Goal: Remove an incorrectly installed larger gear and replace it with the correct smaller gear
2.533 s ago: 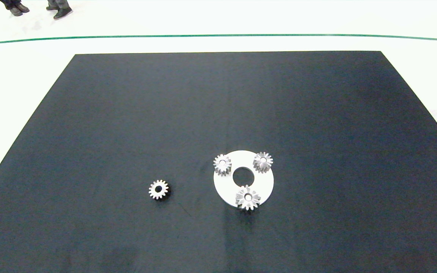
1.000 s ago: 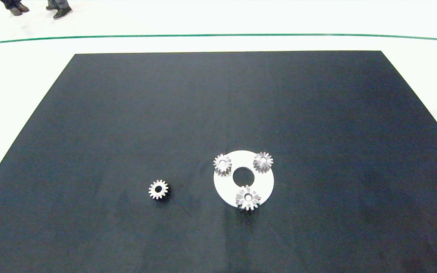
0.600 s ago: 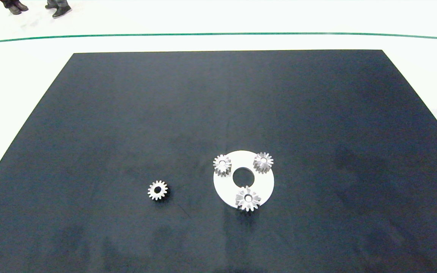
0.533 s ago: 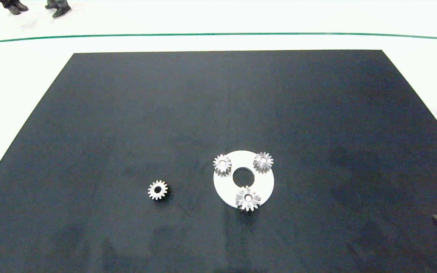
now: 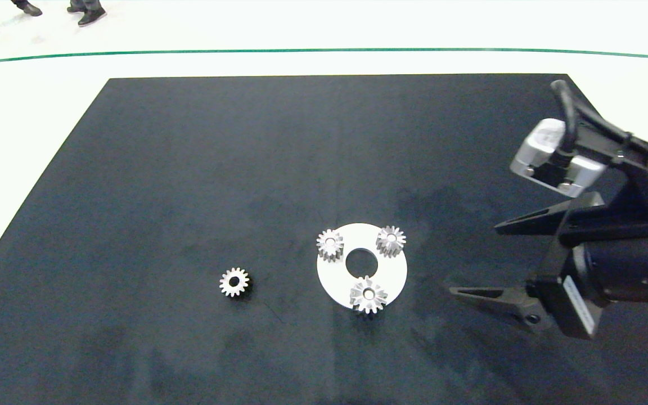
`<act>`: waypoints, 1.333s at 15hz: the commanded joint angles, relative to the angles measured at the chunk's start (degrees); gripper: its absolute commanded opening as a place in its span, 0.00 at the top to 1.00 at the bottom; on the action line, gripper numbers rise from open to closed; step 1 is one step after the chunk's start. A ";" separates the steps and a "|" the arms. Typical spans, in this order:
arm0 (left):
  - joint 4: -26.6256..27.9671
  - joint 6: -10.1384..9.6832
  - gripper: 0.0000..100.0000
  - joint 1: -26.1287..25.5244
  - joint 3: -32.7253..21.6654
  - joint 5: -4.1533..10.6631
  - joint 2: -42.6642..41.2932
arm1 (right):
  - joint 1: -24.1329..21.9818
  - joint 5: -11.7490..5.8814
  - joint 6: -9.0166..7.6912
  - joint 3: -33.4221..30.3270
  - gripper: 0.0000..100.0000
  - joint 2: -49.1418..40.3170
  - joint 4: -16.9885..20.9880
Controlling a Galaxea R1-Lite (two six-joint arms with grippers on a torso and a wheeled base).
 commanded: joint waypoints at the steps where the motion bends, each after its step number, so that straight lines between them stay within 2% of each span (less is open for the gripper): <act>1: 0.35 0.05 0.00 0.01 0.01 0.05 -0.81 | 4.16 -1.71 -0.12 -4.24 0.00 9.72 0.92; 5: 0.35 0.05 0.00 0.01 0.01 0.05 -0.81 | 7.94 -5.22 -0.20 -11.53 0.00 17.45 6.02; 7: 0.35 0.05 0.00 0.01 0.01 0.05 -0.90 | 8.55 -6.54 -0.38 -13.11 0.00 20.71 5.93; 11: 0.27 0.05 0.00 0.10 0.01 0.05 -0.90 | 8.73 -6.63 -0.38 -15.93 0.00 26.07 5.93; 16: 0.27 0.32 0.00 0.01 0.19 0.05 -1.34 | 8.29 -6.89 -0.20 -15.84 0.00 29.76 5.23; 20: 0.27 0.40 0.00 -0.08 0.27 0.05 -1.34 | 7.50 -6.89 -0.20 -15.40 0.08 30.90 1.53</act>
